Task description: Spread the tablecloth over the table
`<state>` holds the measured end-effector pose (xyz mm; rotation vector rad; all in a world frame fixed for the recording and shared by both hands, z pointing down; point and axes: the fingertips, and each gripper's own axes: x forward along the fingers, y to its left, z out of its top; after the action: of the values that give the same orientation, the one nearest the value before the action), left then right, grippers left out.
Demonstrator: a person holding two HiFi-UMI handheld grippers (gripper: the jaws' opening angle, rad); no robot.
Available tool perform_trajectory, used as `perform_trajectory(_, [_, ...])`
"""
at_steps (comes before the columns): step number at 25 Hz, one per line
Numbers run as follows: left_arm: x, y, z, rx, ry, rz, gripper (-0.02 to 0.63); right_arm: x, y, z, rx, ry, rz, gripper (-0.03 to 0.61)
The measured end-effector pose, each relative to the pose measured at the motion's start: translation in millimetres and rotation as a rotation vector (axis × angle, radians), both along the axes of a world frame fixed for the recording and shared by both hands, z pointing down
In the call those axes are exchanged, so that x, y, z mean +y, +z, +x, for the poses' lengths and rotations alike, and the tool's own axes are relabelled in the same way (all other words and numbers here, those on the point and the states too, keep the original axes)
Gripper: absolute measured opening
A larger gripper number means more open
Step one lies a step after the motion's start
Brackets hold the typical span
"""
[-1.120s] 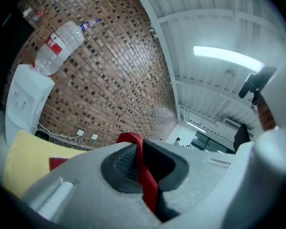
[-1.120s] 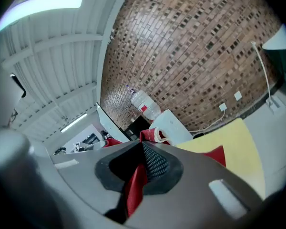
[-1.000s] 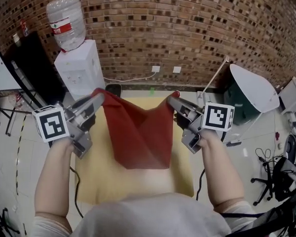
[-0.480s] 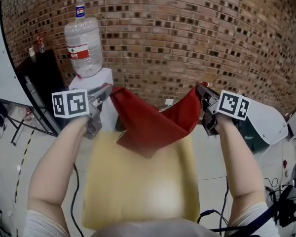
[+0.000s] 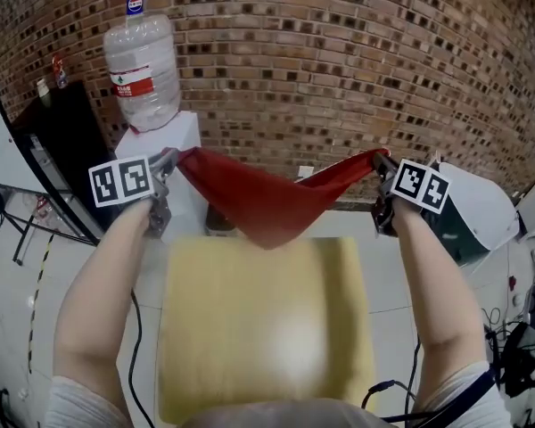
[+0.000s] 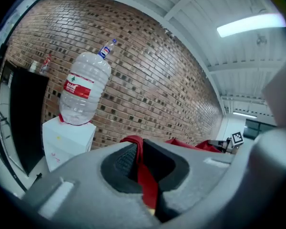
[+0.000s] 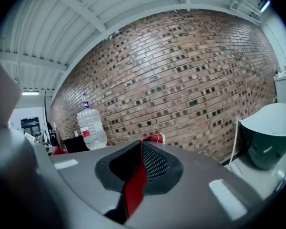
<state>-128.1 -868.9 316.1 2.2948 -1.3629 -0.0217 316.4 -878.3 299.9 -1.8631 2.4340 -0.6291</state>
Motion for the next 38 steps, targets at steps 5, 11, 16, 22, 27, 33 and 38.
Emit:
perform_trajectory(5, [-2.8,17.0,-25.3,0.009,-0.033,-0.011,0.008,2.7,14.1,23.0,-0.012,0.084,-0.032,0.008])
perform_trajectory(11, [3.9,12.1,-31.3,-0.035,-0.013,0.014,0.008,15.4,9.9,21.4,0.024,0.1,-0.037,0.008])
perform_trajectory(16, [19.8,9.5,-38.0,-0.037,0.006,0.032,0.008,36.5,10.3,14.5,0.048,0.102,-0.052,0.008])
perform_trajectory(22, [59.8,-5.5,-33.3,-0.038,0.041,0.042,0.008,81.3,3.1,19.6,0.046,0.113,-0.068,0.008])
perform_trajectory(27, [125.0,-9.9,-33.5,-0.031,0.056,0.033,0.008,133.6,-10.6,19.4,0.056,0.109,-0.027,0.008])
perform_trajectory(33, [233.7,31.8,-31.3,-0.014,0.05,-0.054,0.008,231.7,29.8,23.1,0.04,0.078,-0.073,0.008])
perform_trajectory(38, [320.3,73.7,-24.5,-0.049,0.019,-0.135,0.008,309.4,73.2,29.9,0.051,0.075,-0.124,0.008])
